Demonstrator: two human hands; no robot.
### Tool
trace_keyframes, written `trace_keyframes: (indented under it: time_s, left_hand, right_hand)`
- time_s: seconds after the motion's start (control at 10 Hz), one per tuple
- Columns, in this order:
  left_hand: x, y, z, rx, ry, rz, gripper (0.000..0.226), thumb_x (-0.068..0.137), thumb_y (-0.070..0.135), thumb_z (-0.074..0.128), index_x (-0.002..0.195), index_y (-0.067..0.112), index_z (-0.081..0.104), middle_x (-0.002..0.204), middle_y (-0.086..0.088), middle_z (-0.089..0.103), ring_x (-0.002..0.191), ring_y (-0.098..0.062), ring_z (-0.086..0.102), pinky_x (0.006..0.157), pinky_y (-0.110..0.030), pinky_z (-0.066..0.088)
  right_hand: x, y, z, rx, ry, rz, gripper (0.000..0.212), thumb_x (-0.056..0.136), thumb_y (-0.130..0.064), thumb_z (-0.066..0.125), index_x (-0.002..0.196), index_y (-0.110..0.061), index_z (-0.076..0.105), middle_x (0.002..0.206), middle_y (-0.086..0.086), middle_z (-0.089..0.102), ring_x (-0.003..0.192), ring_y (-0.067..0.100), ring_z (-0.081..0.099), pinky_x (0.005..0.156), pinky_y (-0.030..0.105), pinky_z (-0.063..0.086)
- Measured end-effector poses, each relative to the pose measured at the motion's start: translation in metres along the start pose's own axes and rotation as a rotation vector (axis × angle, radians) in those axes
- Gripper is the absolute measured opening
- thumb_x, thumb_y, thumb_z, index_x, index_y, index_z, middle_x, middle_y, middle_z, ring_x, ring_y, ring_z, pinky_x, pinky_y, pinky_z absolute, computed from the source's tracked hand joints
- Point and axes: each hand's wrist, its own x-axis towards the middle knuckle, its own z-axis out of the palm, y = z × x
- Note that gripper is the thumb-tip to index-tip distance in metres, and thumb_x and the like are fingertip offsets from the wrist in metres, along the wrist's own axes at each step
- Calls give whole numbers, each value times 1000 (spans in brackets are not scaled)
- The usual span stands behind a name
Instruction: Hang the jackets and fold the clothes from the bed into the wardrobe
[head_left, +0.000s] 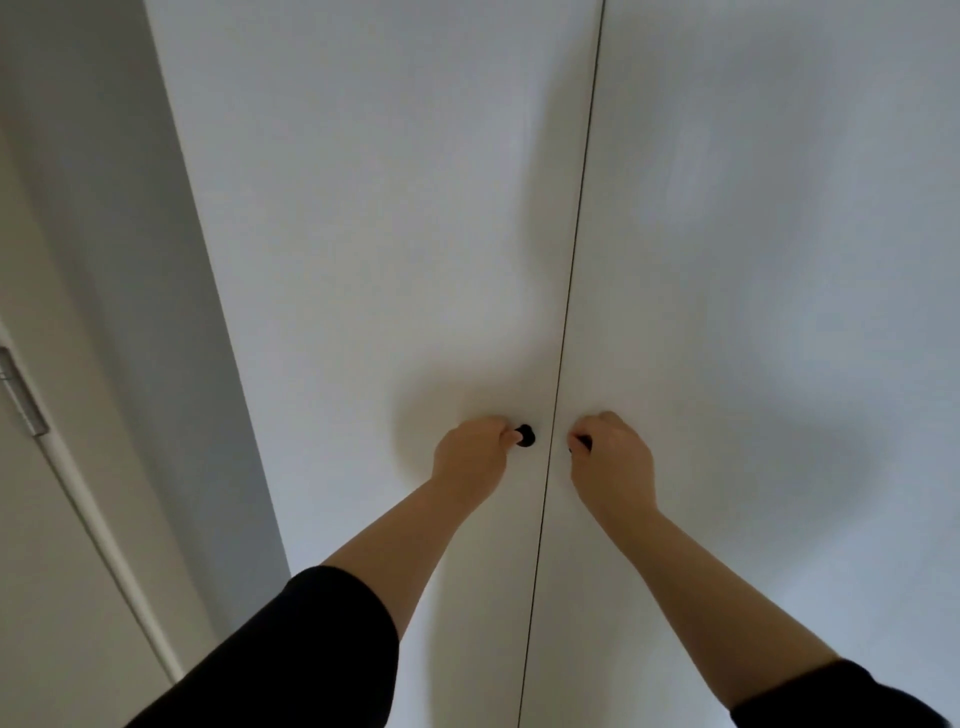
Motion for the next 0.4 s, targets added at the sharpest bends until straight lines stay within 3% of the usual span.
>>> trace_keyframes:
  time_s: [0.1,0.2,0.3,0.4]
  left_hand:
    - [-1,1,-1,117,5,46,30,102,36,35,91,19,58,77,5,53,74,-18,53,62,-27,34]
    - [-5,2,-10,115,131,88,27,96,36,48,76,20,53,68,7,51,67,-19,55,59,-27,34]
    - [-14,13,-33,-6,390,260,12,86,25,66,83,13,66,79,0,65,69,-21,62,60,-26,47]
    - [-17,27,-52,85,553,490,32,84,22,67,111,7,65,121,-11,63,112,-28,60,89,-34,48]
  right_hand:
    - [-2,-4,-1,-47,-41,18,12,89,-7,56,79,-5,63,80,5,53,75,22,51,63,28,38]
    - [-1,-12,-10,-194,-56,-16,14,89,-8,51,80,-4,61,82,9,56,79,28,55,64,33,42]
    - [-3,-29,-26,-267,-48,-108,19,88,-9,51,100,-6,66,107,12,57,99,30,52,80,37,45]
    - [1,-47,-54,-229,6,-186,33,91,-13,51,123,-11,59,140,9,42,125,26,40,101,35,37]
